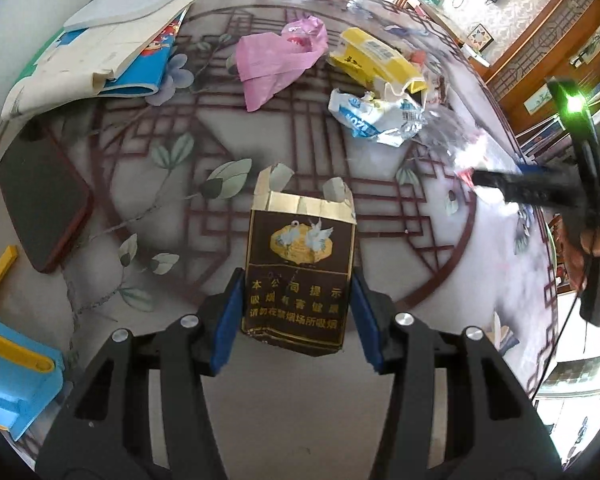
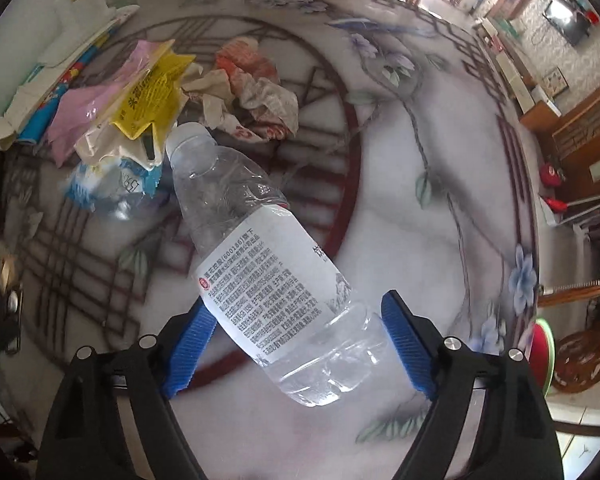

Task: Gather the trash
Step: 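Grasp the clear plastic water bottle with the right gripper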

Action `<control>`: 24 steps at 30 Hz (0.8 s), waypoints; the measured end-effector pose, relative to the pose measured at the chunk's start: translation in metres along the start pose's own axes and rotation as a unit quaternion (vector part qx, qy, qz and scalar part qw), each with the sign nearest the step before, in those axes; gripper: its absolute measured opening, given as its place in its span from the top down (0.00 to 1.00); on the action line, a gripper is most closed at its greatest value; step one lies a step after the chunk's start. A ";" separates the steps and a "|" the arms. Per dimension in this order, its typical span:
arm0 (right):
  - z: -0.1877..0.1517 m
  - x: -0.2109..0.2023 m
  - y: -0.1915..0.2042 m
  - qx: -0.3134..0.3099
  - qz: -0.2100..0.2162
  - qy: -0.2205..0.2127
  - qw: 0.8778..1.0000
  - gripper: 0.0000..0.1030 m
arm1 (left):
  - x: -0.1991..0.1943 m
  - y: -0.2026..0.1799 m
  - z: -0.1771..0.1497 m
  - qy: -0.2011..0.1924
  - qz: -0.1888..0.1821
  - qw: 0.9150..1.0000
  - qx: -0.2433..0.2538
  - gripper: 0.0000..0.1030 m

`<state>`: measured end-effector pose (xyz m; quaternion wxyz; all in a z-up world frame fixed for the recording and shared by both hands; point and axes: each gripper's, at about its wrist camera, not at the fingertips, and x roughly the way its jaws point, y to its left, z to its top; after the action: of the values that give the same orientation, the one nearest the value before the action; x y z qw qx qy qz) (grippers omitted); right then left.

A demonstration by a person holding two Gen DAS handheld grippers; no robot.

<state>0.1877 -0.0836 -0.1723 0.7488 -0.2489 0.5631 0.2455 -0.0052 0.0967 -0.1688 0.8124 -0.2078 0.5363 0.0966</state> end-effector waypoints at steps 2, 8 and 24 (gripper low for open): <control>-0.013 -0.005 0.001 0.012 0.009 0.009 1.000 0.23 | 0.001 -0.001 0.002 -0.001 -0.002 1.000 0.003 0.53; -0.059 -0.022 0.007 0.037 0.035 0.033 0.998 0.23 | 0.005 -0.006 0.003 0.002 -0.007 1.000 0.011 0.53; -0.059 -0.015 0.027 0.023 0.049 0.036 0.998 0.17 | 0.000 -0.015 0.004 -0.007 -0.002 1.000 0.022 0.53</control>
<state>0.1234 -0.1029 -0.1744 0.7204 -0.2126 0.6068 0.2600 0.0033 0.0852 -0.1642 0.8206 -0.1902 0.5322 0.0850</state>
